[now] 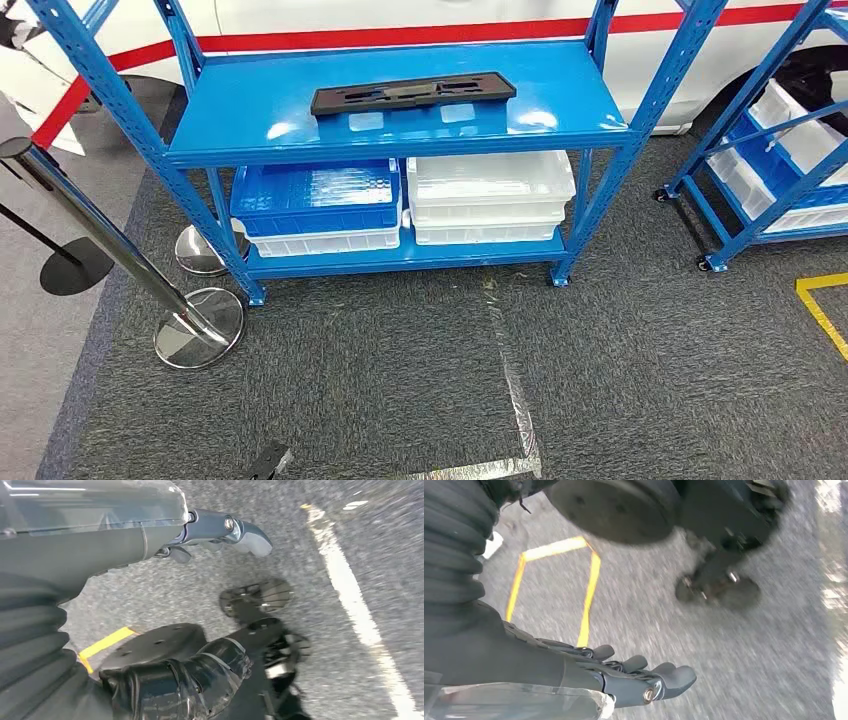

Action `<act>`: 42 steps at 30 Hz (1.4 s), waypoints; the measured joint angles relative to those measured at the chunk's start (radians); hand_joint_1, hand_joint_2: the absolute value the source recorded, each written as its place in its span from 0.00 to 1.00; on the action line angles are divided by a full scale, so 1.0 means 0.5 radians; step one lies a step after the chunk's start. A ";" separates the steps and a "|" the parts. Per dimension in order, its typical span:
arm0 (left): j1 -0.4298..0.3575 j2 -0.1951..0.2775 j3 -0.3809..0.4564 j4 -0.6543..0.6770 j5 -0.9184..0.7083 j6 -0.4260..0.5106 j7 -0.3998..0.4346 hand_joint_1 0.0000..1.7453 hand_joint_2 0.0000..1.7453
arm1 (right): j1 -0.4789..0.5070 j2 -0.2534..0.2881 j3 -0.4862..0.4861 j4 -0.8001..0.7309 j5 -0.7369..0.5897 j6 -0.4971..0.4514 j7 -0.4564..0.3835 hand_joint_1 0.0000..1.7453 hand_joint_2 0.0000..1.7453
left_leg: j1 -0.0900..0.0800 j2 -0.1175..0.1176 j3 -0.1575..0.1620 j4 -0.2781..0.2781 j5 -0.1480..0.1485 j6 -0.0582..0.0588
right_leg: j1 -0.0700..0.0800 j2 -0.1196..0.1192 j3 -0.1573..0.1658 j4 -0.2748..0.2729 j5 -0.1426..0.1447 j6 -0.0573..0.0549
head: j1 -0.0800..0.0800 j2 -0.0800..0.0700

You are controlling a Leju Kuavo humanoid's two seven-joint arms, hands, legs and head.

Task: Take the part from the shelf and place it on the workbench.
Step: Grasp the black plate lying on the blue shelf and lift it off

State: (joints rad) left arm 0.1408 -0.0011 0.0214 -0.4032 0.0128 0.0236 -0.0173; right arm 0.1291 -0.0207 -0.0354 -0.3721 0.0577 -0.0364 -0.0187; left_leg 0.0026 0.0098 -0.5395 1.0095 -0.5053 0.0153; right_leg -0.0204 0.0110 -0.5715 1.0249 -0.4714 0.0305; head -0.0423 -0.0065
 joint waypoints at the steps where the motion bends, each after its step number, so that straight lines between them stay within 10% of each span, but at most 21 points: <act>1: -0.007 0.000 -0.002 0.002 0.005 0.008 -0.006 0.00 1.00 | -0.009 -0.007 -0.011 0.000 0.020 -0.012 -0.010 0.00 1.00 | 0.000 0.000 0.000 0.000 0.000 0.000 | 0.000 0.000 0.000 0.000 0.000 0.000 | 0.000 0.000; 16: -0.164 0.000 -0.120 0.081 0.103 0.262 -0.071 0.00 1.00 | -0.201 -0.197 -0.275 -0.072 0.532 -0.315 -0.201 0.00 1.00 | -0.001 0.000 -0.001 0.001 0.000 0.000 | 0.000 0.000 0.000 0.000 0.000 0.000 | 0.000 0.000; 17: -0.176 0.000 -0.133 0.088 0.104 0.282 -0.060 0.00 0.75 | -0.208 -0.211 -0.276 -0.105 0.542 -0.328 -0.197 0.00 1.00 | -0.001 0.000 -0.001 0.001 0.000 0.000 | 0.000 0.000 0.000 0.000 0.000 0.000 | 0.000 0.000; 20: -0.210 0.000 -0.181 0.114 0.104 0.337 -0.022 0.00 0.00 | -0.237 -0.268 -0.275 -0.221 0.548 -0.373 -0.158 0.00 0.25 | -0.001 0.000 0.000 0.001 0.000 0.000 | 0.000 -0.001 0.002 0.000 0.000 0.000 | 0.000 0.000; 21: -0.218 0.000 -0.200 0.123 0.102 0.355 -0.006 0.00 0.00 | -0.247 -0.293 -0.273 -0.268 0.550 -0.389 -0.136 0.00 0.00 | -0.001 -0.001 0.000 0.001 0.000 0.000 | 0.000 -0.001 0.002 0.000 0.001 0.000 | 0.000 0.000; 42: -0.305 0.000 -0.474 0.212 0.059 0.601 0.062 0.00 0.00 | -0.819 -0.647 0.160 -1.324 0.873 -0.130 0.404 0.00 0.00 | -0.001 -0.006 0.001 0.003 0.003 0.000 | -0.001 -0.005 0.004 0.002 0.002 0.001 | 0.000 0.000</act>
State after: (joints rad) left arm -0.0117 -0.0011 -0.2156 -0.2975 0.0422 0.3241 0.0136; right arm -0.2806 -0.3441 0.0446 -1.0343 0.4944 -0.1015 0.1833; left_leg 0.0023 0.0067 -0.5391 1.0109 -0.5039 0.0155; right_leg -0.0208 0.0083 -0.5694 1.0260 -0.4703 0.0309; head -0.0423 -0.0065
